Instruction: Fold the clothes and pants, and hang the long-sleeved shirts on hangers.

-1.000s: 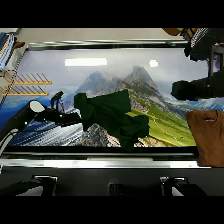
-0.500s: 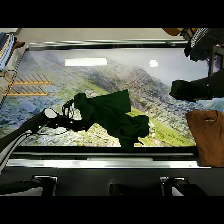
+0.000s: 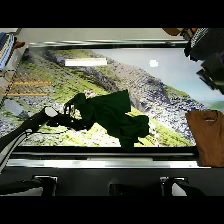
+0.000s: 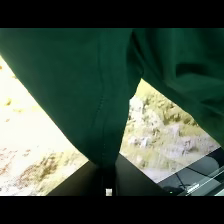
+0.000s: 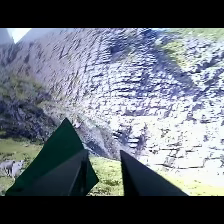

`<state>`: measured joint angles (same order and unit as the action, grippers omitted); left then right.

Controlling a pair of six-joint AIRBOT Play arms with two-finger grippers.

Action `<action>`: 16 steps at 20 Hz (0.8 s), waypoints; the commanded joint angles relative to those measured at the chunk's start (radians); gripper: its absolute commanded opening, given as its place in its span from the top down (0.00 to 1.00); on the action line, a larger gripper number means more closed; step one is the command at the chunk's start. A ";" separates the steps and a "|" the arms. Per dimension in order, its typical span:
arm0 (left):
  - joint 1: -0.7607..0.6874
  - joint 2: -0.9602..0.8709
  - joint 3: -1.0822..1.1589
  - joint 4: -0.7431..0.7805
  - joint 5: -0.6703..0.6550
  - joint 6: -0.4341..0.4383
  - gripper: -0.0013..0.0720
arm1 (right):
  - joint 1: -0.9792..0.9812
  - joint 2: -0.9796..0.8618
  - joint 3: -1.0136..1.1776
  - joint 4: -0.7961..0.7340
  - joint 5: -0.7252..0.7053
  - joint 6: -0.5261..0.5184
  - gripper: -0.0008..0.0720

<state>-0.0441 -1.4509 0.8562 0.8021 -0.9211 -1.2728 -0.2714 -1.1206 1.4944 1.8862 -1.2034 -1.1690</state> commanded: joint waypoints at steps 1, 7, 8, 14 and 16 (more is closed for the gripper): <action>-0.001 0.004 0.005 -0.003 -0.029 -0.002 0.96 | -0.209 -0.141 -0.045 0.319 -0.093 -0.249 0.49; -0.001 0.004 0.005 -0.007 -0.058 -0.015 0.96 | -0.093 -0.461 -0.113 0.545 -0.123 -0.583 0.38; -0.001 0.004 0.005 -0.007 -0.058 -0.022 0.96 | -0.050 -0.507 -0.113 0.545 -0.139 -0.623 0.31; -0.001 0.003 0.005 -0.010 -0.058 -0.044 0.96 | 0.018 -0.644 -0.116 0.393 -0.247 -0.621 0.32; -0.001 0.003 0.005 -0.010 -0.058 -0.043 0.96 | -0.008 -0.643 -0.143 0.395 -0.282 -0.600 0.33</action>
<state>-0.0444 -1.4479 0.8604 0.7921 -0.9779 -1.3094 -0.2714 -1.7359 1.3716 2.3188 -1.4254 -1.7802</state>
